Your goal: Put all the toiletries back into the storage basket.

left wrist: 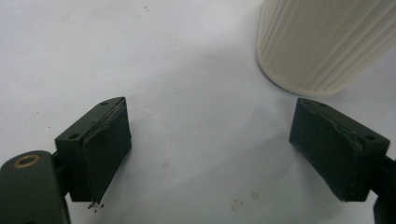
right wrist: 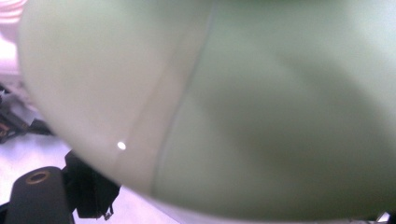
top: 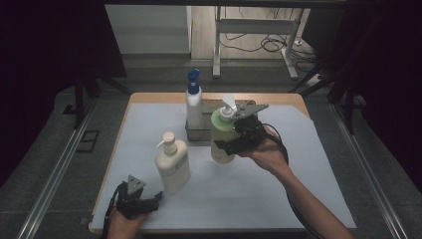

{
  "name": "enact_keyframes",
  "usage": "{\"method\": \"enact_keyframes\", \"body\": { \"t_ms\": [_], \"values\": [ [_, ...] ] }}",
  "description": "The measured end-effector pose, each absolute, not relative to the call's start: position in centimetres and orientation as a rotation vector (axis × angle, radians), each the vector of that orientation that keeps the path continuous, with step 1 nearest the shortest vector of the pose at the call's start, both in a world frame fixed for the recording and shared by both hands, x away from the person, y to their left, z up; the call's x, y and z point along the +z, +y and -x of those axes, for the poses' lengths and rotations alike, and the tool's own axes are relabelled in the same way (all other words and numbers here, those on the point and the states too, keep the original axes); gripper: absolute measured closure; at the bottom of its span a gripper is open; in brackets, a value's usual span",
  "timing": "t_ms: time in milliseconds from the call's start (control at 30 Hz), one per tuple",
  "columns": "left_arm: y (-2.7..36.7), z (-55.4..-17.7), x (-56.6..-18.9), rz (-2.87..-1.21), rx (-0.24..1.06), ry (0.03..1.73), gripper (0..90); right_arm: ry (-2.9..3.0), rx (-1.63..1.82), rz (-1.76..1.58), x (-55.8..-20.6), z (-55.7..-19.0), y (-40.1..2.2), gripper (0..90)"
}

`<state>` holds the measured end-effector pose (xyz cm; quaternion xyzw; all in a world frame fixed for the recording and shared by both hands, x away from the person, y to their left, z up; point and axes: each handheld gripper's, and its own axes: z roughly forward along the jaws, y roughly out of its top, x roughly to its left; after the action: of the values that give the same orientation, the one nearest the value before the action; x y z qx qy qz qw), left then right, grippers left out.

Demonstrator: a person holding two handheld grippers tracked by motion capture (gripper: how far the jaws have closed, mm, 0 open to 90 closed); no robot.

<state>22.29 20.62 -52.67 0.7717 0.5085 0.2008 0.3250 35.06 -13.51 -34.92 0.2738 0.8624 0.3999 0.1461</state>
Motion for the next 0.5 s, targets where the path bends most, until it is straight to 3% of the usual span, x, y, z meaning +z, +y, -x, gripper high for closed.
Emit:
{"method": "enact_keyframes", "body": {
  "t_ms": [500],
  "values": [
    [20.6, -22.3, -52.7, -2.023, 0.526, 1.333, 12.5, 2.424, 1.157, -0.849, -33.3, -37.9, -12.6, 12.2]
  ]
}}
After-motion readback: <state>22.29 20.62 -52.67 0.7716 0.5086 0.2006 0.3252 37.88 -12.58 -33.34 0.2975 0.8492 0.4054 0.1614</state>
